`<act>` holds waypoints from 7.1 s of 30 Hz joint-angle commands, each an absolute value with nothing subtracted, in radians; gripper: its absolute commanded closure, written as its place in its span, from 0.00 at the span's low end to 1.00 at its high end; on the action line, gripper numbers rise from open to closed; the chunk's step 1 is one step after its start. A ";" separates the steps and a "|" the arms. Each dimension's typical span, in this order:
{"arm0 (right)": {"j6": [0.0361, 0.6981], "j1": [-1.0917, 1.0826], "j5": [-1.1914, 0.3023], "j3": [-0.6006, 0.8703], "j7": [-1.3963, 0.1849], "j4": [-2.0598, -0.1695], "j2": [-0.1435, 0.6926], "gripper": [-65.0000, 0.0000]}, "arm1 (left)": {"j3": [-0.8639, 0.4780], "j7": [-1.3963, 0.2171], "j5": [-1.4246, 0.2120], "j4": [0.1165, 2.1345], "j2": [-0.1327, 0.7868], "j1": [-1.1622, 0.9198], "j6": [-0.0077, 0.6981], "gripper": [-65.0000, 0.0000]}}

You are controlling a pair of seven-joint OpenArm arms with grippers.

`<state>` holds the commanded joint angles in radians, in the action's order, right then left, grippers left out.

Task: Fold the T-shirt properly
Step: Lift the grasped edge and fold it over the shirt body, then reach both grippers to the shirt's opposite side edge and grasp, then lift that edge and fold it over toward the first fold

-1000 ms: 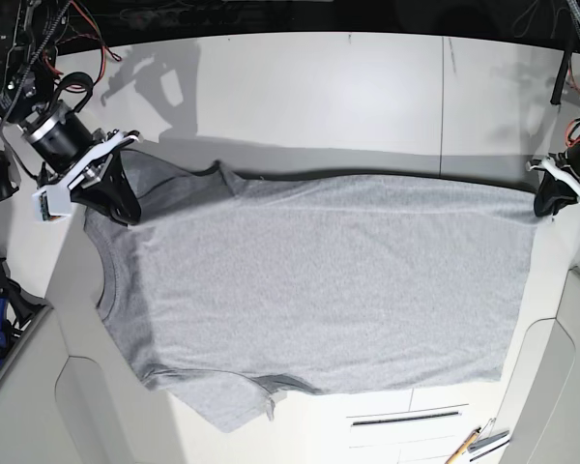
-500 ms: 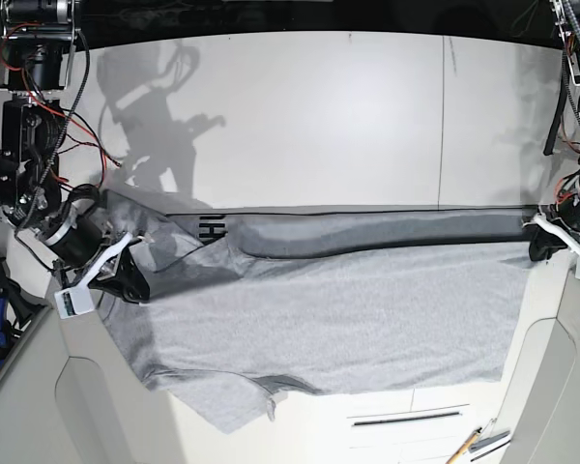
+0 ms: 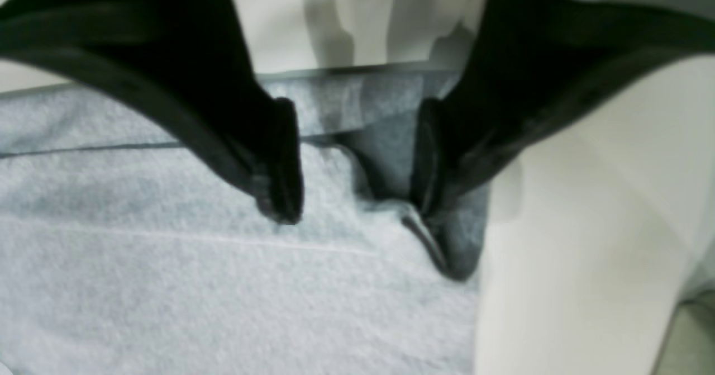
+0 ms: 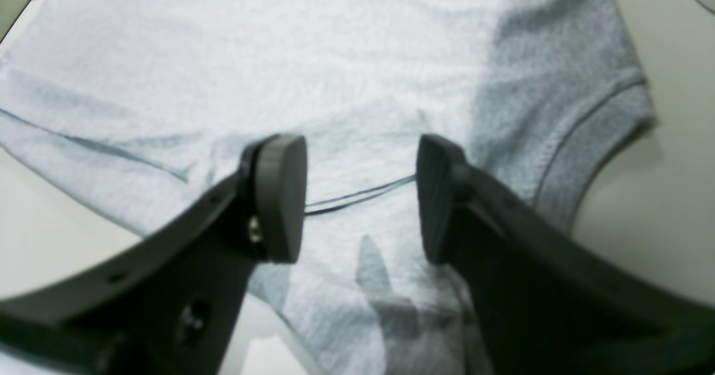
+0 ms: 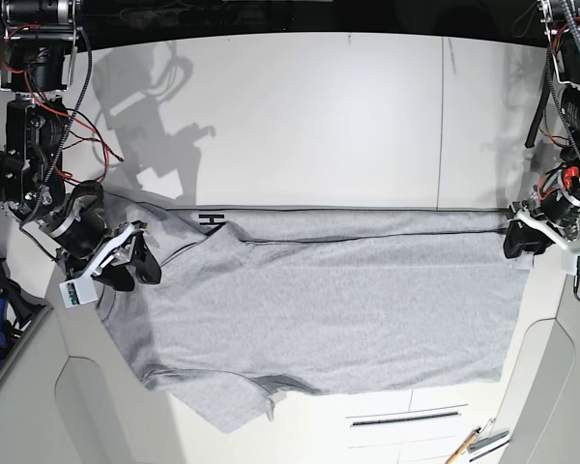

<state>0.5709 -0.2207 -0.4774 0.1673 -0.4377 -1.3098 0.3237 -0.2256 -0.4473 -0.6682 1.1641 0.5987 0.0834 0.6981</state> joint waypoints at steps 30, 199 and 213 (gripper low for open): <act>0.572 -0.019 -0.636 0.552 -0.603 -1.304 0.263 0.30 | -0.496 -0.628 -0.759 1.163 0.513 0.011 0.698 0.26; 0.594 -0.540 -0.476 0.195 -0.408 -0.646 0.298 0.47 | -0.155 -0.673 -0.823 0.586 0.643 0.445 0.698 0.42; 0.607 -0.542 -0.479 0.171 -0.470 -0.646 0.263 0.47 | -0.155 -0.677 -0.801 0.586 0.626 0.469 0.698 0.44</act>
